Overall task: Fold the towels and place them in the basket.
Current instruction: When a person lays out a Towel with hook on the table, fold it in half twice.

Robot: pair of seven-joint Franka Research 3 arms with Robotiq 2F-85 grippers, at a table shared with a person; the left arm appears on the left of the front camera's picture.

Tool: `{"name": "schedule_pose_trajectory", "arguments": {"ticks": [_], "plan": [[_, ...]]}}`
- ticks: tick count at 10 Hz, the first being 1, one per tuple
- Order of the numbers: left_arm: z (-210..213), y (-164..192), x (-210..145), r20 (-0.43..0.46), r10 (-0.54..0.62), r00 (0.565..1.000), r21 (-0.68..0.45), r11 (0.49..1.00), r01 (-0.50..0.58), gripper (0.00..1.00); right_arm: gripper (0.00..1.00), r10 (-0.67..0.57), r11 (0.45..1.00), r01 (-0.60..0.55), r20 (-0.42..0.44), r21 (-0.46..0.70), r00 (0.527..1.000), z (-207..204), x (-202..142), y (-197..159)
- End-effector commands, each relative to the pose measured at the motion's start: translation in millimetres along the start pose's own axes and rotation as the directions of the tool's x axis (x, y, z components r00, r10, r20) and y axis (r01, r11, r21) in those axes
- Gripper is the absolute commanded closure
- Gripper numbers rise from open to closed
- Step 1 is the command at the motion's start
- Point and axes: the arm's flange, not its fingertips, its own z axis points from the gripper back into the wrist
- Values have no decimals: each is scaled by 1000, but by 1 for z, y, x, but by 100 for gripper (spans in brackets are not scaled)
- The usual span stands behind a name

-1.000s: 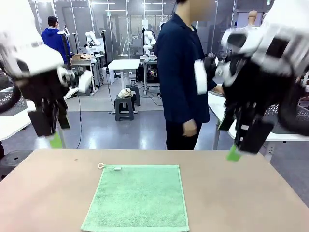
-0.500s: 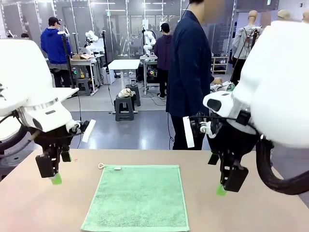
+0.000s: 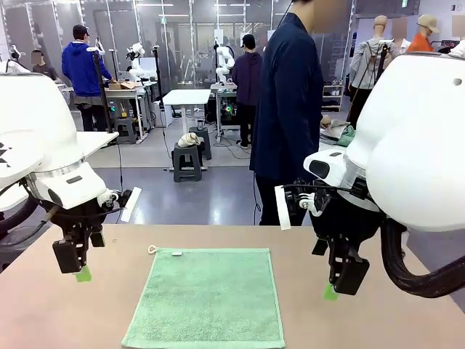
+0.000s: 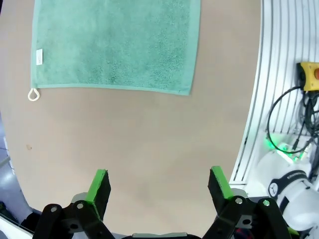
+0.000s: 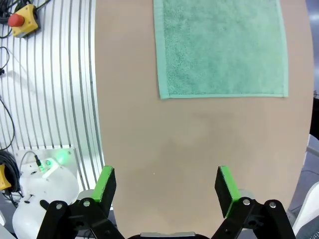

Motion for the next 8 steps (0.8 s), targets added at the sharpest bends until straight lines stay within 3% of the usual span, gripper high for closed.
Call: {"name": "schedule_pose_trajectory", "arguments": {"ticks": [1,3,4,8], "plan": [[2,0,2,6,4,1000,-7,1000,-3,0,0,-2,1000,2,-4,-8,1000,1,0,1],[0,0,0,0,-1,1000,0,1000,1,0,0,0,1000,0,0,-1,1000,0,0,0],[-12,1,9,-11,-32,999,57,998,32,0,0,16,1000,-16,-23,-18,1000,-11,2,-5],[-54,-2,42,-30,-127,991,59,990,128,0,0,4,1000,-5,-24,-28,1000,-58,13,-11]]}}
